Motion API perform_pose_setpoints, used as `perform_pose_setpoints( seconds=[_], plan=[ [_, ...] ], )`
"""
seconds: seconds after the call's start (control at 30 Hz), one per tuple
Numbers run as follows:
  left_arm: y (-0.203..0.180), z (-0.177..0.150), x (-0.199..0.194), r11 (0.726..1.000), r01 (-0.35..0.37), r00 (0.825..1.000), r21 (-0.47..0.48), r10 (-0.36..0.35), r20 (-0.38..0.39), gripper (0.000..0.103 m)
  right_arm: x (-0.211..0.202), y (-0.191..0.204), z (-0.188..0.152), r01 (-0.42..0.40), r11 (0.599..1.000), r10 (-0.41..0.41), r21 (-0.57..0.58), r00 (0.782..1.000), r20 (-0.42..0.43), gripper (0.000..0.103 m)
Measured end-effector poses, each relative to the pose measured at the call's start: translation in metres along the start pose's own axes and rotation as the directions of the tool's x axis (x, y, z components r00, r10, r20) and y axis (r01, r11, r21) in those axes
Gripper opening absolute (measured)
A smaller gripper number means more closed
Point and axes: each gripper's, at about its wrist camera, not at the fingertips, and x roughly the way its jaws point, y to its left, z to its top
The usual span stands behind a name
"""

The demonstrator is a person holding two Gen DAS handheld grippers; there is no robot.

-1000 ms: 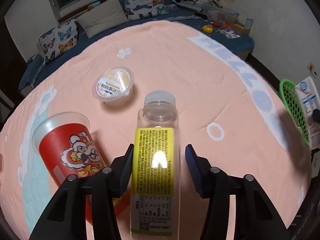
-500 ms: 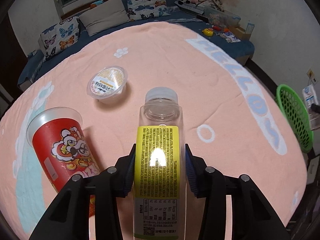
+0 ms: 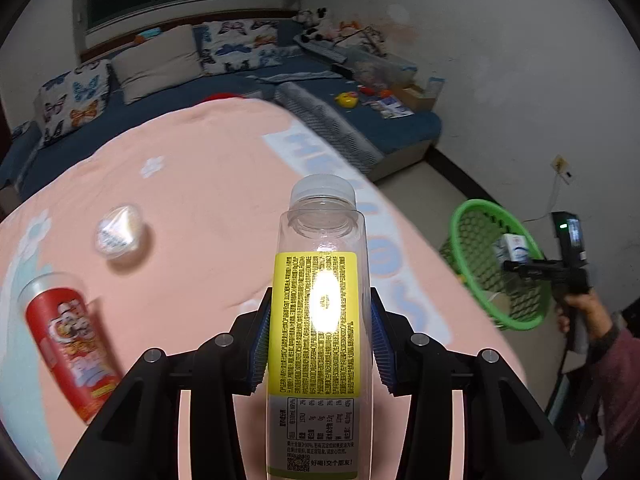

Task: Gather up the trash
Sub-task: 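Drop the milk carton into the basket with right tool while left tool drops the bottle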

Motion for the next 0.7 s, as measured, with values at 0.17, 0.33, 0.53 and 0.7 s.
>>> perform_pose_setpoints(
  seconds=[0.17,0.33,0.53,0.7],
  plan=[
    [-0.048,0.017,0.008,0.996,0.075,0.997,0.055,-0.075,0.009,0.042,0.002,-0.008,0.001,-0.012,1.000,0.012,0.009,1.000,0.011,0.069],
    [-0.096,0.032,0.027,0.985,0.131,0.991,0.111,-0.131,-0.005,0.042,-0.009,-0.019,-0.002,-0.028,0.999,0.027,0.016,0.999,0.039,0.070],
    [-0.156,0.048,0.068,0.968,0.182,0.983,0.174,-0.174,-0.061,0.042,-0.040,-0.033,-0.013,-0.069,0.998,0.069,-0.001,0.993,0.095,0.074],
    [-0.203,0.056,0.107,0.951,0.214,0.975,0.222,-0.192,-0.116,0.042,-0.066,-0.046,-0.025,-0.091,0.996,0.091,-0.007,0.984,0.152,0.076]
  ],
)
